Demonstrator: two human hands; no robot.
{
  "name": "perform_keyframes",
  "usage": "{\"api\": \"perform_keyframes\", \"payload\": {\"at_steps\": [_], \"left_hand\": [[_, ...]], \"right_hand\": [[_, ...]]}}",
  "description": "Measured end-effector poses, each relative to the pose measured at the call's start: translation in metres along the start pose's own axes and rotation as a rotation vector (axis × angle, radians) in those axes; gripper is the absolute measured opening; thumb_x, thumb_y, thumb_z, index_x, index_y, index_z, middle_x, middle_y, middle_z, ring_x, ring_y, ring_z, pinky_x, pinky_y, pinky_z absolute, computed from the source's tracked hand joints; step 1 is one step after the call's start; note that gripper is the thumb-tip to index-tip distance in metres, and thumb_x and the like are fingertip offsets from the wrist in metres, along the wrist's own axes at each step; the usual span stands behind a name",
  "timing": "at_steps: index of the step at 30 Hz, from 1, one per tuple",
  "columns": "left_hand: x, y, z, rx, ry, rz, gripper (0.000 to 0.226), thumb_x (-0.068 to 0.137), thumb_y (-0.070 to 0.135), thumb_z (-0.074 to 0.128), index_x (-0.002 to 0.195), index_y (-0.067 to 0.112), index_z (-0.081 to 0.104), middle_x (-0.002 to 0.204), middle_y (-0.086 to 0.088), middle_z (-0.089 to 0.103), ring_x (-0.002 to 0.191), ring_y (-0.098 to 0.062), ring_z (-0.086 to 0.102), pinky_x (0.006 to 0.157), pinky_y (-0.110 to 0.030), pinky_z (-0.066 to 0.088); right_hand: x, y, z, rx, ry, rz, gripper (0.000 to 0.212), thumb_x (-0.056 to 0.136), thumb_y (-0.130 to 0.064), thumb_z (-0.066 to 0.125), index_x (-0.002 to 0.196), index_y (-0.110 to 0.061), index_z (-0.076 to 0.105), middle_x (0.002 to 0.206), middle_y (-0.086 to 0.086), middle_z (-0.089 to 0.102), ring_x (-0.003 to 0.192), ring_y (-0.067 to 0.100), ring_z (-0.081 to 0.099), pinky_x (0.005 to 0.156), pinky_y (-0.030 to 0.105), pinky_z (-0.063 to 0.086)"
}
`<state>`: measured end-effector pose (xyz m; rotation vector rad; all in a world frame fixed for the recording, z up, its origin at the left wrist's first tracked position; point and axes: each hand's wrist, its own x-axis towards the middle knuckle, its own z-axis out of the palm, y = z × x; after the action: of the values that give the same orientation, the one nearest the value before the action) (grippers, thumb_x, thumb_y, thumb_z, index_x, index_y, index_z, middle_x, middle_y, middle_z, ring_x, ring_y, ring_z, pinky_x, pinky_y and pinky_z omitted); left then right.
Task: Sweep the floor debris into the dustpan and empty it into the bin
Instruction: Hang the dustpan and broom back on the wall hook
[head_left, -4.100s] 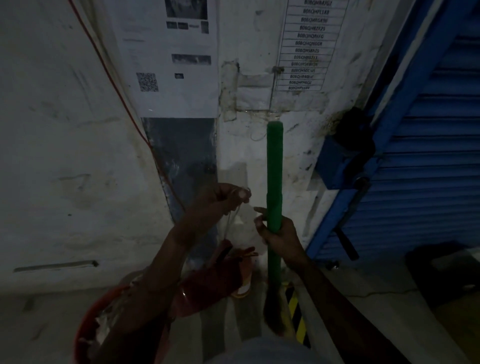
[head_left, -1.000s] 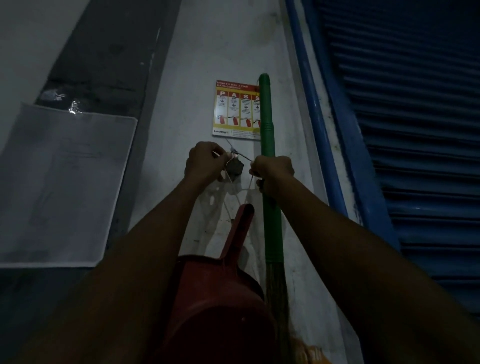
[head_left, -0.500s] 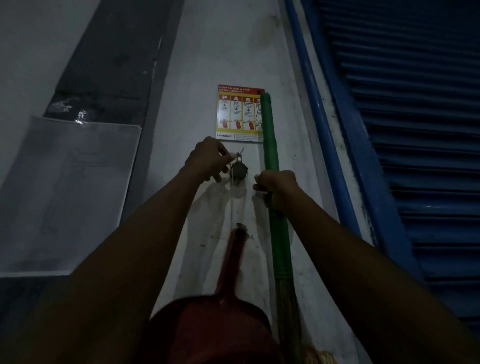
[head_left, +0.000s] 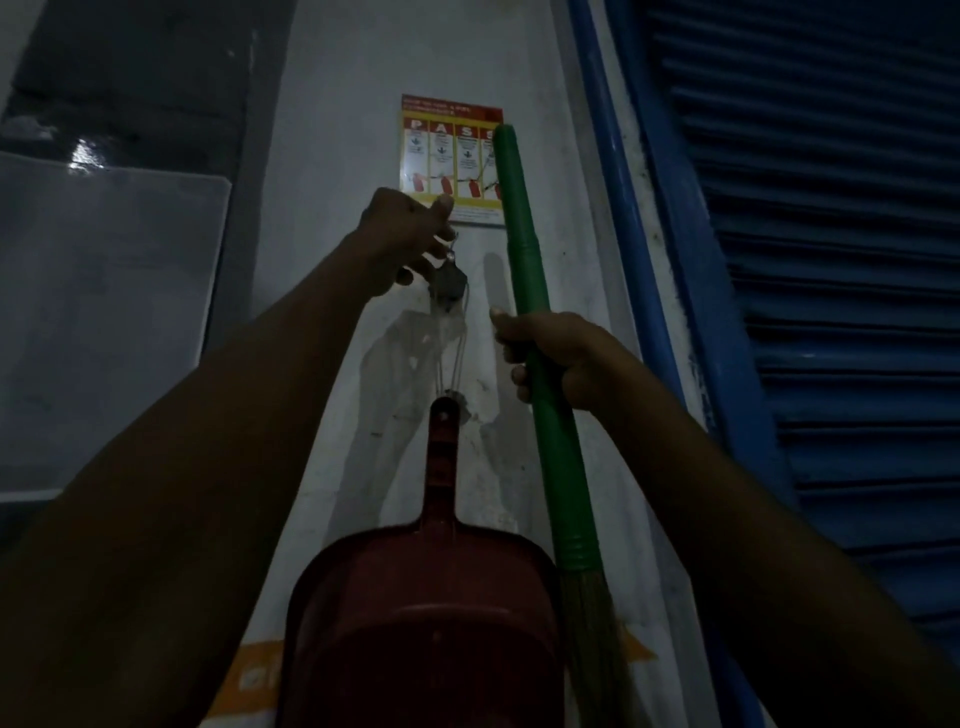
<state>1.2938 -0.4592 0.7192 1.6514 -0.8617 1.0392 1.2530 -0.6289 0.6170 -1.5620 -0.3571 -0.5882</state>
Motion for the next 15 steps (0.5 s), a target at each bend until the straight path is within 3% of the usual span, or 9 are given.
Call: {"api": "perform_keyframes", "payload": {"at_steps": [4,9,15], "left_hand": [[-0.009,0.006,0.005,-0.14,0.025,-0.035,0.056,0.1,0.054,0.051,0.11,0.003,0.071,0.075,-0.002,0.063,0.037,-0.006,0.049,0.038,-0.011,0.031],[-0.024,0.011,0.013,-0.183,-0.147,-0.04,0.058,0.096,0.063,0.05,0.118,0.011,0.063,0.085,-0.001,0.067,0.043,-0.004,0.048,0.039,-0.01,0.033],[-0.02,0.005,0.031,-0.192,-0.218,-0.034,0.057,0.082,0.052,0.078,0.11,0.004,0.063,0.077,-0.003,0.059,0.053,-0.01,0.041,0.048,-0.022,0.038]], "right_hand": [[-0.004,0.014,0.001,-0.002,-0.089,-0.024,0.025,0.088,-0.027,0.073,0.093,-0.009,0.057,0.068,0.003,0.053,0.045,0.014,0.05,0.046,0.026,0.047],[-0.007,0.022,0.003,-0.058,-0.129,-0.096,0.029,0.087,-0.029,0.074,0.091,-0.005,0.057,0.066,0.004,0.054,0.047,0.015,0.053,0.048,0.029,0.049],[-0.004,0.033,0.003,-0.091,-0.208,-0.116,0.032,0.086,-0.028,0.076,0.093,-0.002,0.058,0.066,0.006,0.056,0.051,0.017,0.056,0.052,0.031,0.052]]}}
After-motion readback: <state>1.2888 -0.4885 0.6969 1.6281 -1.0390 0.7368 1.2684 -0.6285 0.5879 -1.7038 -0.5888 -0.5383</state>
